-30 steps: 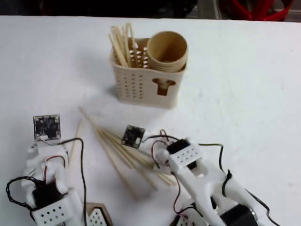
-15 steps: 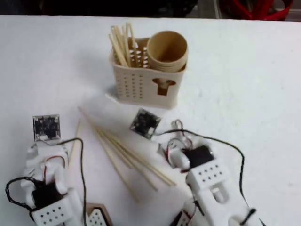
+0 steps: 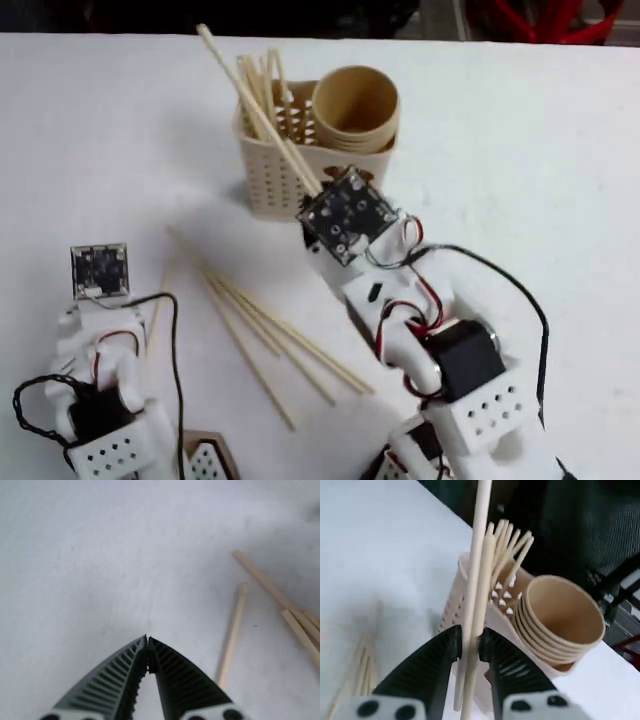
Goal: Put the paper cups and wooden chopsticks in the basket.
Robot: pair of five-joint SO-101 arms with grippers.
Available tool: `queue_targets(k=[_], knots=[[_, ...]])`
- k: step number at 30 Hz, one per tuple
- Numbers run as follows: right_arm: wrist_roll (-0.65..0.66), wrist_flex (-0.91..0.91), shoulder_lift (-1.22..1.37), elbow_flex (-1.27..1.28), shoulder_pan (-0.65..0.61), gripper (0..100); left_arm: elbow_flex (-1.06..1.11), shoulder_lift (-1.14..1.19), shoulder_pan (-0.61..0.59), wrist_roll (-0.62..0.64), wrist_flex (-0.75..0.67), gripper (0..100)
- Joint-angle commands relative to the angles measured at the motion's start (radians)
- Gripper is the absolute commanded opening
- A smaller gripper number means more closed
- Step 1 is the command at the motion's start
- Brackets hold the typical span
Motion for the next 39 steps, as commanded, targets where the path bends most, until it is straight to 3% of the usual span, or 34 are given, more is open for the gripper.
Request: queue_targets(k=[1, 18, 29, 39], knots=[[-0.08, -0.054, 0.051, -0.152, -0.041, 1.9, -0.009, -0.012, 0.015, -0.011, -0.023, 2], [-0.107, -0.737, 0.515, -0.344, -0.038, 1.9, -0.009, -0.012, 0.015, -0.011, -0.023, 2], [-0.107, -0.785, 0.696, -0.528, -0.018, 1.9, -0.009, -0.012, 0.015, -0.011, -0.023, 2], [-0.115, -0.786, 0.799, -0.385, 0.074, 1.9, -0.009, -0.012, 0.015, -0.011, -0.023, 2]])
